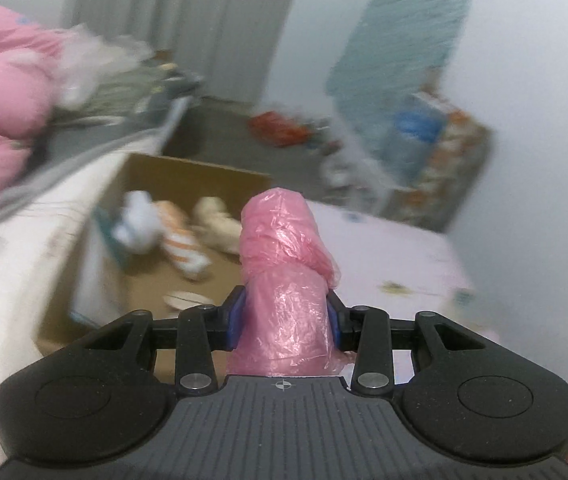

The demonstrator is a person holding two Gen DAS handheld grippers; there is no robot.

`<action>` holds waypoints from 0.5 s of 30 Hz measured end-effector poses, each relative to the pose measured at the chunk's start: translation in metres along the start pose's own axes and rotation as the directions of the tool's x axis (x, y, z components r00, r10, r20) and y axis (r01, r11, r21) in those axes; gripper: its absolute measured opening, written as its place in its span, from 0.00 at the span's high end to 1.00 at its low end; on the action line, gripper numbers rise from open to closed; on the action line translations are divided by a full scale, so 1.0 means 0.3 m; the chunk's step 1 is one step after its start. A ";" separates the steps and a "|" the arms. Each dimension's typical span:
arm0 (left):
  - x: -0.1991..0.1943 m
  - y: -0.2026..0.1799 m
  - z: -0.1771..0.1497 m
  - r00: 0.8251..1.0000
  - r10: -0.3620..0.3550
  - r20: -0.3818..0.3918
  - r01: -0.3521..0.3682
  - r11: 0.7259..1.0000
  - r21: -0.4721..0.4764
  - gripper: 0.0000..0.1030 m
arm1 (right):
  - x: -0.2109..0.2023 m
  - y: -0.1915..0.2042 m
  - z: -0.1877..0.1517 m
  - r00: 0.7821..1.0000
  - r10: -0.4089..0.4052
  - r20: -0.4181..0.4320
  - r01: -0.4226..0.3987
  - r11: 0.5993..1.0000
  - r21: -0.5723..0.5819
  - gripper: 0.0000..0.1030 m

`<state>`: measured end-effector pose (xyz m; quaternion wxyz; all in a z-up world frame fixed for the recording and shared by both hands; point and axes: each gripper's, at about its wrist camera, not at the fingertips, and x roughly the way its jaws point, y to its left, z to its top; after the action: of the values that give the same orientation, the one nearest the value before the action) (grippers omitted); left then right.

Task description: Organize soft objects

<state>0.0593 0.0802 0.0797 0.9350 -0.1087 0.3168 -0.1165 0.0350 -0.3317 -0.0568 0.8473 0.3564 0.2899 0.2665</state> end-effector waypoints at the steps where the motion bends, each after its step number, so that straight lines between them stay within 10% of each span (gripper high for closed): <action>1: 0.038 0.020 0.023 0.999 0.036 -0.012 -0.036 0.999 -0.001 0.63 | 0.001 -0.004 -0.001 1.000 0.004 0.000 -0.004 1.000 0.002 0.39; 9: 0.343 0.180 0.114 0.969 0.200 -0.146 -0.198 0.980 0.028 0.62 | 0.003 -0.056 -0.002 1.000 0.002 -0.008 -0.002 1.000 0.027 0.39; 15: 0.304 0.187 0.096 0.963 0.254 -0.086 -0.252 0.967 0.034 0.56 | 0.001 -0.074 -0.007 1.000 -0.009 -0.017 0.010 0.999 0.034 0.39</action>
<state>0.1561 0.1109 0.0349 0.9282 -0.0516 0.3684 -0.0046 0.0393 -0.3439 -0.0748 0.8399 0.3671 0.3031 0.2607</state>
